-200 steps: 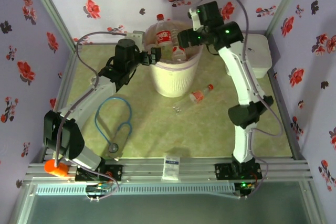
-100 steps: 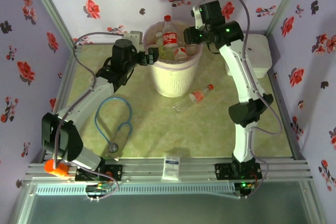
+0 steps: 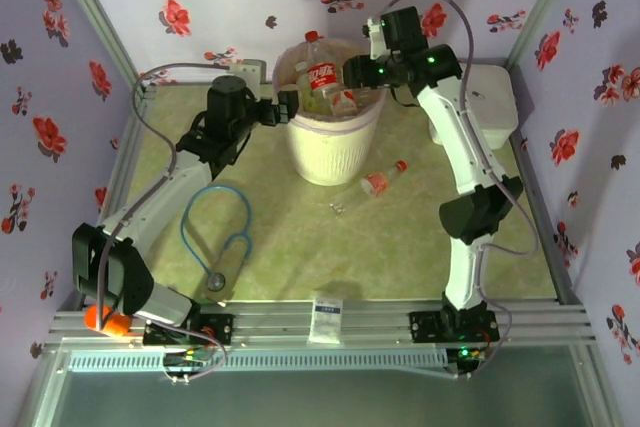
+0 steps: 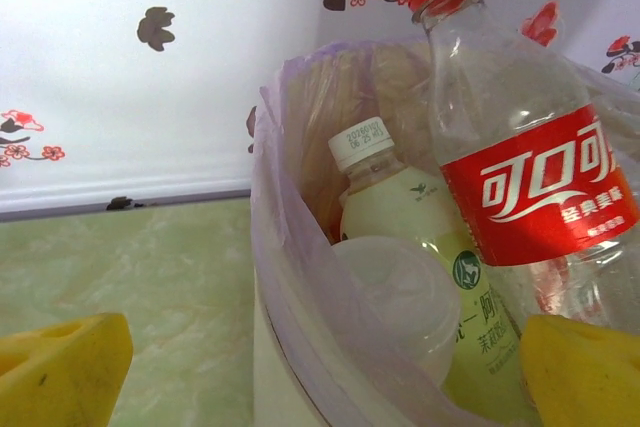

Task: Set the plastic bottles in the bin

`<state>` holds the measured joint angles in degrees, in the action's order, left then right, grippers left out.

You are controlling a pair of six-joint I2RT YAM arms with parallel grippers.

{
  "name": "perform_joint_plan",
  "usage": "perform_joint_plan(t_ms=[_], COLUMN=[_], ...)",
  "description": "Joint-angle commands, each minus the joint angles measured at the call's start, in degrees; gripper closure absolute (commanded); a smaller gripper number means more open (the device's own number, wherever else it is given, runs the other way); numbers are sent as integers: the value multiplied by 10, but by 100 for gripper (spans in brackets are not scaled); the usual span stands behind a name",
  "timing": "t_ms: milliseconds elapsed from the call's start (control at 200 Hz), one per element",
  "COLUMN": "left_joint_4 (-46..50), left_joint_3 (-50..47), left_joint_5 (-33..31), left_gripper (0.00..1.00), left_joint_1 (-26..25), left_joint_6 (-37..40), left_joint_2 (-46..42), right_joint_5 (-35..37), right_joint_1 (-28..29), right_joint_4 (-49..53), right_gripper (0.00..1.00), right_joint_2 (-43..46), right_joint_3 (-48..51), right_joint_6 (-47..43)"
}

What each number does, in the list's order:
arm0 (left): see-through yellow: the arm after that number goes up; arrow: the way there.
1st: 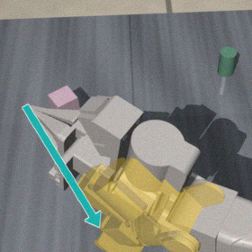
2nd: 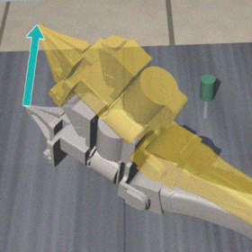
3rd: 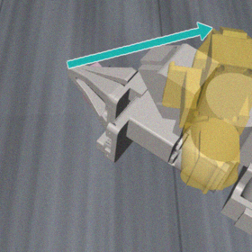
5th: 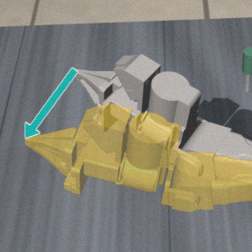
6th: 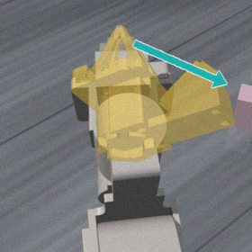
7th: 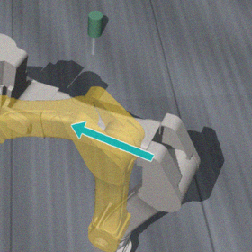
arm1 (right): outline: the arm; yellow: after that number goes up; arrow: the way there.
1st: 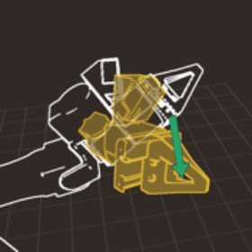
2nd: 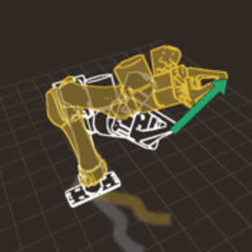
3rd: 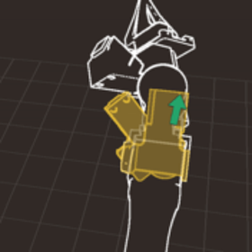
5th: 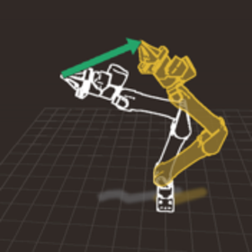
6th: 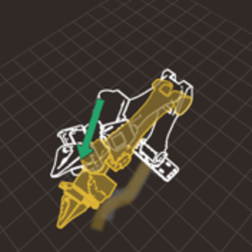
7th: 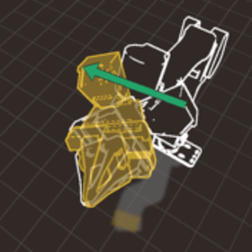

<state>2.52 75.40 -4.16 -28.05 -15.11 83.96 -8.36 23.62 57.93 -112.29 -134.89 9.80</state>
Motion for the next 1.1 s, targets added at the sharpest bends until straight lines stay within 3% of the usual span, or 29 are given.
perform_joint_plan(t_ms=[0, 215, 340, 460, 725, 865, 1095], left_joint_4=[8, 34, 70, 108, 113, 61, 51], left_joint_3=[-8, -26, -49, -86, -207, -275, -280], left_joint_5=[15, 28, 29, 29, 39, 49, 59], left_gripper=[0, 0, 0, 0, 0, 0, 0], left_joint_1=[5, 7, 9, 10, 11, 11, 12], left_joint_6=[5, 15, 25, 26, -52, -104, -118], left_joint_2=[-37, -95, -143, -188, -242, -253, -238], right_joint_5=[13, 47, 14, -6, -79, -105, -132], right_joint_1=[-8, -92, -177, -221, -203, -176, -115], right_joint_4=[-37, -123, -195, -217, -428, -483, -522], right_gripper=[29, 18, 13, 9, 5, 8, 17], right_joint_2=[85, 246, 345, 377, 363, 292, 196], right_joint_3=[40, 269, 458, 581, 812, 817, 787], right_joint_6=[23, 107, 202, 280, 466, 491, 503])
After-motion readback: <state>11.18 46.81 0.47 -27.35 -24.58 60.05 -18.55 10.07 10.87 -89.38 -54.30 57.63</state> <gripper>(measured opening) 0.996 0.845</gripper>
